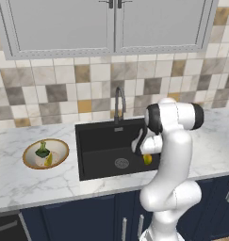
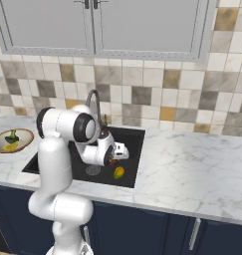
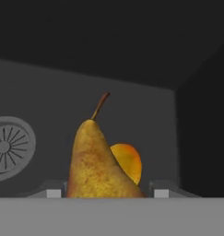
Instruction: There is a mixed pile of frozen fruits and vegetables on the counter. Locate all the frozen vegetables and place the items in a bowl on the counter. Take all the frozen fruits and defrost them in a running sink.
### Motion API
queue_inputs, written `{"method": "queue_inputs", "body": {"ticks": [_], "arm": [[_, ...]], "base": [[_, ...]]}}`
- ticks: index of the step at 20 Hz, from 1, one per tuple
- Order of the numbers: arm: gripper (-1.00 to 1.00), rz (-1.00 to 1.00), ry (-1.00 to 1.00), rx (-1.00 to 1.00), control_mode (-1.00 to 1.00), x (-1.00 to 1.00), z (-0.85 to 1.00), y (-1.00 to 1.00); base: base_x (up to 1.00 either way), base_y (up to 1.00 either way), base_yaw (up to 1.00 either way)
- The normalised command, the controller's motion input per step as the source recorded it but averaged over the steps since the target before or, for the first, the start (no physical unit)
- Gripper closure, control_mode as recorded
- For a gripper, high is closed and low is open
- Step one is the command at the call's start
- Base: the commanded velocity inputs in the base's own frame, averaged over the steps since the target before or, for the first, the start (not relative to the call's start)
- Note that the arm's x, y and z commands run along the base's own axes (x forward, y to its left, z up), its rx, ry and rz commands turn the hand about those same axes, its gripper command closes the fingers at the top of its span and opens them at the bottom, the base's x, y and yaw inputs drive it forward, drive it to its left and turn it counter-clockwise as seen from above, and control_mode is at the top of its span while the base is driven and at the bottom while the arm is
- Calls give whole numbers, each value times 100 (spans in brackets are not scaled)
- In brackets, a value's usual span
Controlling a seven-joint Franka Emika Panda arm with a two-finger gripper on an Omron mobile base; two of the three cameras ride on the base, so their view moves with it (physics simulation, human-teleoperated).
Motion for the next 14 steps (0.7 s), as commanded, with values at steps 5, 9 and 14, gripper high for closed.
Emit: {"method": "queue_inputs", "body": {"ticks": [5,9,14], "arm": [[100,0,0,0,-100,37,-43,-5],[100,0,0,0,-100,33,-40,-16],[-100,0,0,0,-100,27,-36,-15]], "base": [[0,0,0],[0,0,0],[0,0,0]]}}
